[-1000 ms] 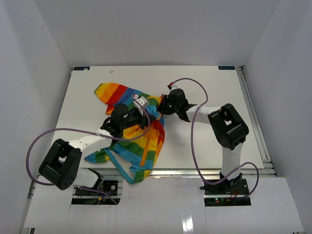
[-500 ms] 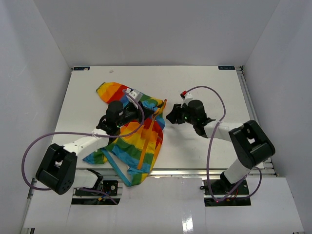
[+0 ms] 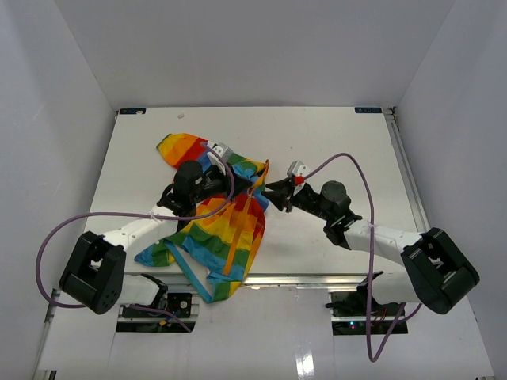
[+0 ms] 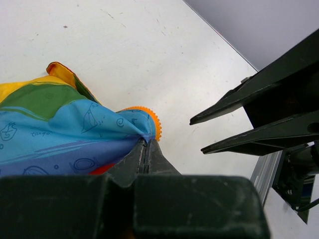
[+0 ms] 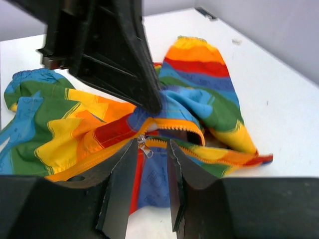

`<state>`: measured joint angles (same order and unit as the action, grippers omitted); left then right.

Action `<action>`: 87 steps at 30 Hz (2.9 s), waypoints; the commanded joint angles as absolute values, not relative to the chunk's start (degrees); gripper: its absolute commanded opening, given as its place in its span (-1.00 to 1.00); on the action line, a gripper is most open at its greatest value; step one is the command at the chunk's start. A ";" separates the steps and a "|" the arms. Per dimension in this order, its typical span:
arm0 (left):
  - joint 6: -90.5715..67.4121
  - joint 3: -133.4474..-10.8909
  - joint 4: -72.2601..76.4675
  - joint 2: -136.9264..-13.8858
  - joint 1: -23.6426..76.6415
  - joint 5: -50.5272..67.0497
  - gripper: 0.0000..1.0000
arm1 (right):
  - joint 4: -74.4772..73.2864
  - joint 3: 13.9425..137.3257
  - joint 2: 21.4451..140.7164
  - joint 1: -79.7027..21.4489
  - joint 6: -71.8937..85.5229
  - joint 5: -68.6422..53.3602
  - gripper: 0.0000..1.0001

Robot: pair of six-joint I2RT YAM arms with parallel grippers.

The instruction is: Zip up the jacket

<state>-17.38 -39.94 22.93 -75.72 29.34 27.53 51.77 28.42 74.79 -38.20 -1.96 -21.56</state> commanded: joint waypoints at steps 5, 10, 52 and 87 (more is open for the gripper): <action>-19.77 -42.06 22.31 -74.40 29.09 30.05 -1.00 | 69.79 25.71 79.82 -38.32 -12.85 -32.31 -0.09; -20.58 -42.08 21.83 -74.53 29.09 29.86 -1.00 | 72.62 25.94 82.79 -38.41 -16.58 -34.57 -0.09; -21.36 -41.28 21.97 -75.00 29.09 29.13 -1.00 | 68.08 32.30 96.15 -41.13 -23.41 -29.43 -0.66; -18.28 -35.92 12.04 -71.51 30.56 33.92 0.28 | 57.75 32.23 84.17 -41.48 -1.38 -17.20 -0.84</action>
<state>-18.40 -36.45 10.12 -70.70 29.66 28.90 58.62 29.40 86.66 -41.28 -5.76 -19.86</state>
